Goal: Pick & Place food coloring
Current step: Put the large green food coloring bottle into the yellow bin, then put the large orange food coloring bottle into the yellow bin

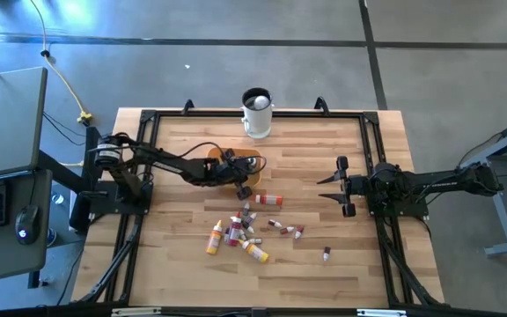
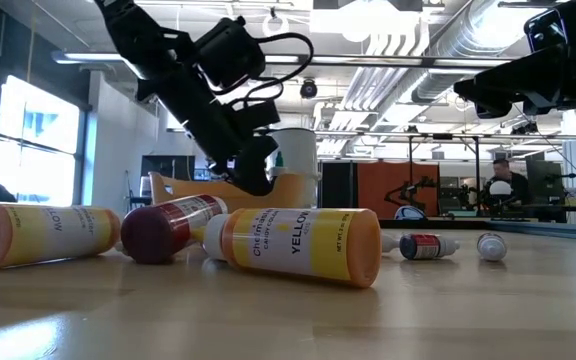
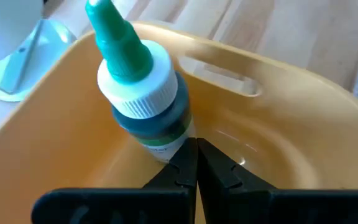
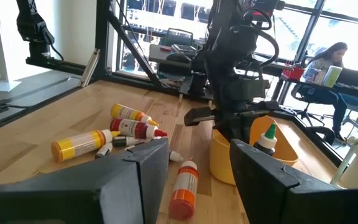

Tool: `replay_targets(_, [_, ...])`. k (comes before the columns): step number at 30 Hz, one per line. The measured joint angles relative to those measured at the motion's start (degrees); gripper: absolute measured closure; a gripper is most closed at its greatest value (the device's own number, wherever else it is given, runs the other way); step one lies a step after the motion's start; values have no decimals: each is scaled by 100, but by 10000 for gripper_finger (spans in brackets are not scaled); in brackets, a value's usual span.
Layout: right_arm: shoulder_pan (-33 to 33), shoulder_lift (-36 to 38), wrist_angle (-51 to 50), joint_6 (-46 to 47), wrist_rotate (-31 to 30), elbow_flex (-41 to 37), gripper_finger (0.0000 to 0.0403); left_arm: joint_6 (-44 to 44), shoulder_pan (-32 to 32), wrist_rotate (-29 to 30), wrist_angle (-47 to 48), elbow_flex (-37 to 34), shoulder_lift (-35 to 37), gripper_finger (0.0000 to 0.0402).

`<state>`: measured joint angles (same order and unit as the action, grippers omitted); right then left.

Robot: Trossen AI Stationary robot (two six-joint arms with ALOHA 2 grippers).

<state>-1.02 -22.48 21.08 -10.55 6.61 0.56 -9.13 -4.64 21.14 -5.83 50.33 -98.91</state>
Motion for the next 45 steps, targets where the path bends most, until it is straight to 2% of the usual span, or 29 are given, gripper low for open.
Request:
replay_targets(7, [-1, 0, -1, 0, 0, 1, 237, 5, -268, -113, -54, 0, 0, 401])
replay_targets(11, [-2, 0, 0, 0, 2, 0, 237, 7, -414, -366, -54, 0, 0, 401])
replay_targets(21, [-1, 1, 0, 0, 1, 0, 238, 180, -398, -574, -130, 0, -2, 401])
replay_targets(25, [-2, 0, 1, 0, 2, 0, 238, 6, -387, -1108, -64, -11, 155, 401])
replay_targets(28, [0, 2, 28, 0, 2, 2, 237, -57, -341, -1409, -123, 2, 437, 401])
replay_targets(32, [-2, 0, 90, 3, 19, 1, 237, -3, -169, -1456, 123, -2, 987, 401])
replay_targets(37, [-2, -4, 415, -4, 334, 2, 238, -24, 108, -1380, 1399, 0, 2169, 401])
replay_targets(42, [0, -4, 1079, 79, 970, 0, 238, -272, 660, -615, 2644, -53, 3445, 401])
replay_targets(45, [2, -4, 1414, 245, 1101, 0, 237, -367, 1268, 161, 2677, -381, 4078, 401])
